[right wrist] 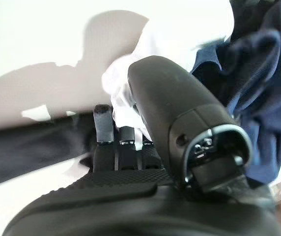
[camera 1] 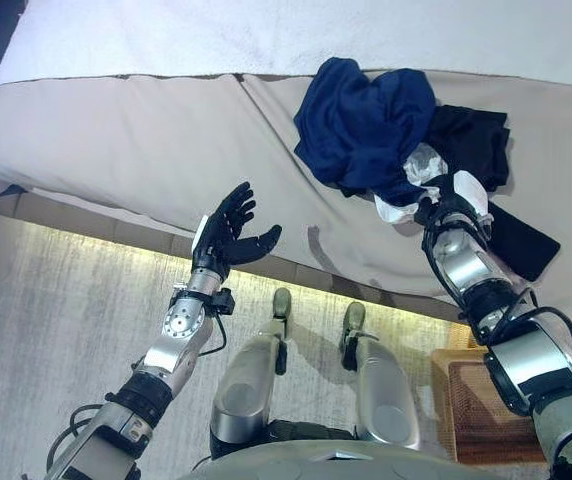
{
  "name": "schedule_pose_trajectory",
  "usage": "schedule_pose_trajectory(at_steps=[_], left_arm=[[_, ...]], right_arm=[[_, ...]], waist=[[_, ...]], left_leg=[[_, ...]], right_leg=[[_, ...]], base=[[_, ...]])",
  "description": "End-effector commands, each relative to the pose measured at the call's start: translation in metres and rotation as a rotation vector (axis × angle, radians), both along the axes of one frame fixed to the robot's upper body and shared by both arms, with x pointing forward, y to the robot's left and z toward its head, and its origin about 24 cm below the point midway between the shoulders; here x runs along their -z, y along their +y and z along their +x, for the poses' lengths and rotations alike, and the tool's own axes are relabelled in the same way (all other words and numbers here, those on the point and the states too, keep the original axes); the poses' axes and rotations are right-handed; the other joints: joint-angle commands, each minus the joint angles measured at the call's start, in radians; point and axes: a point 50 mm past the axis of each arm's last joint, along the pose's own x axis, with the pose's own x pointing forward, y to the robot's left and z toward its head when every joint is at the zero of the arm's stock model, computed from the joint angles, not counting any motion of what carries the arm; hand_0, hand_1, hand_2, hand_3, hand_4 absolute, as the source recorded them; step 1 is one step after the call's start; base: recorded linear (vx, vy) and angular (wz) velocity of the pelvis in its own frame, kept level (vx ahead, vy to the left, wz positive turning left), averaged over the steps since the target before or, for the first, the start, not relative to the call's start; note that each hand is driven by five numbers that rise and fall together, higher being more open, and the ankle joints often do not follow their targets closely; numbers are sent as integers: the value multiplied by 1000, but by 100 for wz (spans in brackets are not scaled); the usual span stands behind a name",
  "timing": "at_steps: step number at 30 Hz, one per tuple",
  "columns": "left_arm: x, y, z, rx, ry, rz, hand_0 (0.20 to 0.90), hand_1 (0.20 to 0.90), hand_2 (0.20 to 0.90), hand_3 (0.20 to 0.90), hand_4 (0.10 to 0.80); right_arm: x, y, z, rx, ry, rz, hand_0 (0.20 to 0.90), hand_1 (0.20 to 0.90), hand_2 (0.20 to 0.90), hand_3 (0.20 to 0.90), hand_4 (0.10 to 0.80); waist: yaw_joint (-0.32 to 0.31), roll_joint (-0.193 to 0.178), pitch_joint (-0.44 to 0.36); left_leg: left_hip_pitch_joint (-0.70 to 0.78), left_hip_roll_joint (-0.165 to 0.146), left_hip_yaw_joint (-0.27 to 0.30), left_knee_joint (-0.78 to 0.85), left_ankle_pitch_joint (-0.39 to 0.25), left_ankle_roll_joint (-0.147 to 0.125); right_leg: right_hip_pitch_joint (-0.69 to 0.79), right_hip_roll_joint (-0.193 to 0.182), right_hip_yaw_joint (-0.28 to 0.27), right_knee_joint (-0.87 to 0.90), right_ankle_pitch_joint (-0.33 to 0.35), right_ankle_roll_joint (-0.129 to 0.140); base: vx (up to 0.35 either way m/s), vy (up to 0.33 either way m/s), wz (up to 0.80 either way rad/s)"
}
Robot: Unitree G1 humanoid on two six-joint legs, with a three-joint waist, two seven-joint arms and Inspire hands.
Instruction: Pick up the clothes from the bed and place them into the basket
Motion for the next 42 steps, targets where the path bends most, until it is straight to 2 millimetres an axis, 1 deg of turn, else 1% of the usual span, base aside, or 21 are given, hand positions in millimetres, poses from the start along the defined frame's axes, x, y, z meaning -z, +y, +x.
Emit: schedule_pose_trajectory(at_steps=[1,3,7,9,10,11,14,17,21,22,24,26,27,29,33,36,37,38,39,40,42], left_arm=[[-6,6,-13,3,-72,-4,900,900,900,900,800],[0,8,-15,0,-44,6,900,900,900,900,800],[8,9,-18,2,-6,18,900,900,900,900,800],[12,10,-19,2,7,22,900,900,900,900,800],[14,11,-19,1,10,22,900,900,900,900,800],[15,12,-20,0,15,19,900,900,900,900,800],[20,12,-21,2,20,17,900,900,900,900,800],[22,12,-22,3,23,23,900,900,900,900,800],[24,13,-23,-10,24,26,900,900,900,900,800],[25,14,-24,-16,25,25,900,900,900,900,800],[26,15,-25,-24,29,22,900,900,900,900,800],[29,16,-28,-27,38,23,900,900,900,900,800],[31,16,-30,-24,43,28,900,900,900,900,800],[34,17,-33,-23,50,32,900,900,900,900,800],[36,23,-36,-35,57,30,900,900,900,900,800],[35,24,-35,-29,60,43,900,900,900,900,800],[35,25,-35,-26,62,48,900,900,900,900,800],[36,26,-35,-20,68,54,900,900,900,900,800],[37,27,-36,-18,71,57,900,900,900,900,800],[38,28,-37,-12,77,60,900,900,900,900,800],[39,28,-37,-7,82,59,900,900,900,900,800]], right_arm=[[-12,-31,-15,65,-84,-125,300,300,300,200,100],[-22,-31,-18,59,-145,-103,300,300,300,200,100],[-32,-31,-22,33,-209,-62,300,300,300,200,100],[-40,-34,-24,23,-246,-48,300,300,300,200,100],[-42,-35,-25,21,-263,-42,300,300,300,200,100],[-47,-36,-27,17,-298,-9,300,300,300,200,100],[-52,-37,-29,19,-369,94,300,300,300,200,100],[-59,-37,-31,21,-453,96,300,300,300,200,100],[-75,-33,-30,-2,-566,41,300,300,300,200,100],[-82,-30,-30,-6,-610,-13,300,300,300,200,100],[-87,-25,-31,-31,-646,-89,300,300,300,200,100],[-95,-14,-33,-92,-710,-191,300,300,300,200,100],[-102,-3,-35,-141,-763,-287,300,300,300,200,100],[-106,2,-35,-157,-788,-302,300,300,300,200,100],[-117,-1,-36,-114,-840,-188,300,300,300,200,100],[-139,-3,-37,-102,-932,-212,300,300,300,200,100],[-151,-5,-38,-98,-967,-231,300,300,300,200,100],[-170,-9,-39,-92,-1024,-268,300,300,300,200,100],[-178,-10,-39,-87,-1042,-276,300,300,300,200,100],[-193,-14,-41,-75,-1081,-291,300,300,300,200,100],[-202,-16,-42,-64,-1114,-290,300,300,300,200,100]], waist=[[-32,-65,-231],[-44,-75,-268],[-58,-85,-314],[-66,-90,-332],[-68,-91,-337],[-73,-93,-346],[-78,-94,-359],[-79,-92,-369],[-79,-87,-380],[-76,-84,-382],[-75,-81,-384],[-71,-79,-388],[-66,-78,-388],[-62,-76,-389],[-56,-75,-393],[-50,-78,-397],[-48,-79,-399],[-42,-82,-403],[-40,-84,-404],[-35,-87,-408],[-32,-90,-411]], left_leg=[[13,37,89,110,-186,-10],[47,43,93,86,-185,-12],[88,52,96,52,-179,-18],[109,58,102,35,-177,-22],[117,60,105,30,-176,-23],[125,63,109,24,-175,-25],[142,67,113,5,-172,-29],[154,67,114,-16,-167,-32],[166,66,116,-33,-166,-35],[168,65,115,-38,-166,-35],[169,63,114,-43,-166,-33],[169,61,111,-48,-164,-31],[168,60,108,-49,-163,-29],[173,61,104,-59,-160,-29],[180,60,95,-78,-156,-30],[183,58,89,-89,-154,-31],[185,57,89,-90,-155,-31],[187,55,86,-89,-157,-32],[188,55,86,-88,-158,-32],[190,54,86,-86,-161,-32],[192,53,85,-83,-163,-32]], right_leg=[[105,-15,-17,-151,47,22],[131,-2,-8,-166,43,22],[168,15,1,-193,42,23],[185,21,8,-213,45,23],[192,22,11,-220,47,24],[199,24,15,-230,51,25],[214,25,18,-249,57,28],[224,24,19,-267,66,34],[234,18,16,-302,85,41],[235,17,14,-307,88,42],[235,16,12,-308,87,43],[235,15,7,-306,85,45],[236,12,0,-306,83,46],[240,12,-6,-310,84,47],[250,13,-14,-320,82,47],[254,13,-23,-325,83,49],[256,13,-25,-326,82,49],[260,12,-28,-326,81,50],[262,12,-30,-326,80,50],[266,11,-32,-326,77,50],[270,11,-33,-326,75,50]], base=[[56,-53,-14],[60,-55,-9],[44,-39,-9],[37,-29,-11],[35,-27,-2],[28,-24,-4],[19,-23,-9],[4,-13,-3],[3,2,-1],[7,9,-7],[4,7,-2],[0,0,0],[18,7,3],[19,5,6],[12,-4,9],[7,-2,11],[24,5,7],[27,6,8],[44,7,8],[41,8,5],[37,10,1]])
